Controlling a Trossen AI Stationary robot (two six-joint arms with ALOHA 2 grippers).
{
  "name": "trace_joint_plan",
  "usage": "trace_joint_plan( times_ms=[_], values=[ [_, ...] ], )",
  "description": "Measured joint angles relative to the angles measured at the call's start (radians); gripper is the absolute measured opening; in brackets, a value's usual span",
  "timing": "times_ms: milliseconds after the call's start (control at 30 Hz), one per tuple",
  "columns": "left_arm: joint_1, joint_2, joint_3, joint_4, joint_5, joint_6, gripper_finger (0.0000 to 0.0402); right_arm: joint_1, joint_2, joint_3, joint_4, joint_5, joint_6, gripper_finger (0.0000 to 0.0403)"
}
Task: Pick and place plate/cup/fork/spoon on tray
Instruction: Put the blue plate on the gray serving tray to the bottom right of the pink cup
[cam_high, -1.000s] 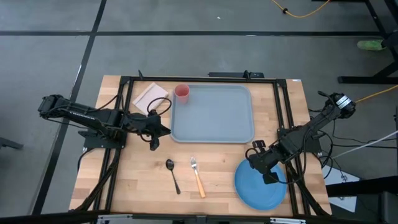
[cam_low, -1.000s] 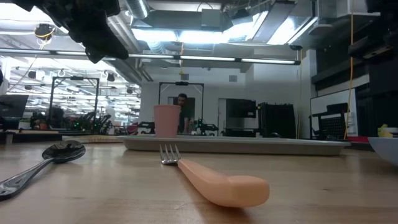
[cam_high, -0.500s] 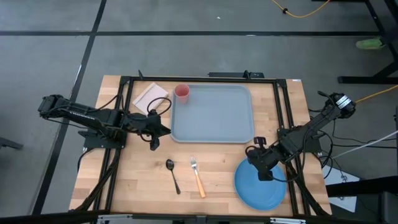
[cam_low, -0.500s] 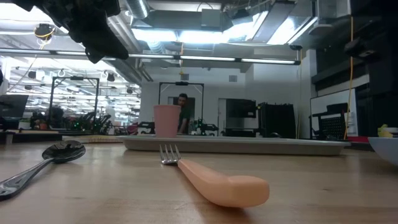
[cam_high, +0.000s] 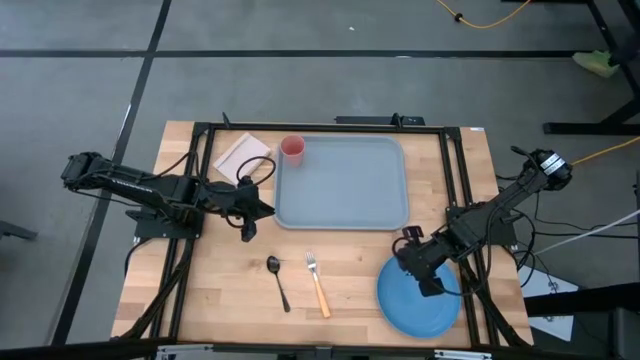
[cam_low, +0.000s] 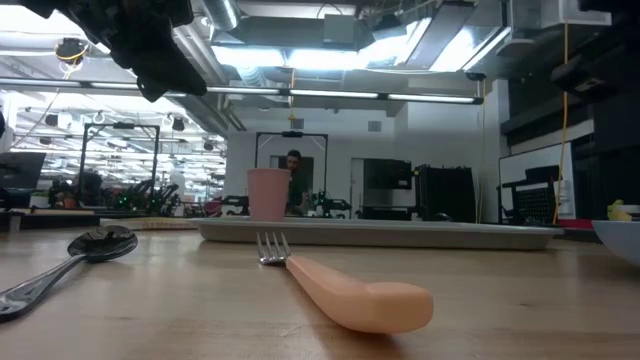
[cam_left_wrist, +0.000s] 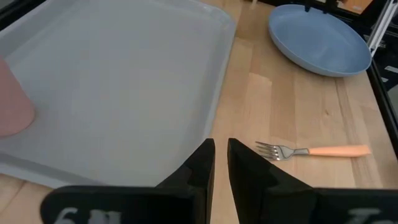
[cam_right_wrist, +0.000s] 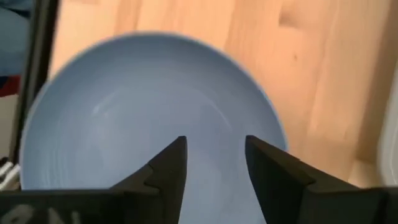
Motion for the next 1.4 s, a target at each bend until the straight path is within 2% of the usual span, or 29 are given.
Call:
trace_joint_plan(
  times_ms=[133, 300, 667, 800, 900, 1400],
  values=[
    [0.0, 0.0, 0.0, 0.0, 0.0, 0.0, 0.0037, 0.0, 0.0, 0.0, 0.054, 0.078, -0.069, 0.0167],
    [0.0, 0.0, 0.0, 0.0, 0.0, 0.0, 0.0037, -0.001, 0.0, -0.014, 0.017, 0.158, -0.12, 0.0167],
    [0.0, 0.0, 0.0, -0.001, 0.0, 0.008, 0.0037, -0.011, 0.001, -0.116, 0.001, 0.167, -0.117, 0.0167],
    [0.0, 0.0, 0.0, -0.002, -0.001, 0.008, 0.0037, -0.011, 0.001, -0.116, -0.002, 0.229, -0.091, 0.0167],
    [0.0, 0.0, 0.0, -0.002, 0.0, 0.008, 0.0037, -0.012, 0.001, -0.116, -0.032, 0.234, -0.09, 0.0167],
    [0.0, 0.0, 0.0, -0.002, 0.0, 0.008, 0.0037, -0.012, 0.001, -0.116, -0.217, 0.216, 0.253, 0.0167]
  ],
)
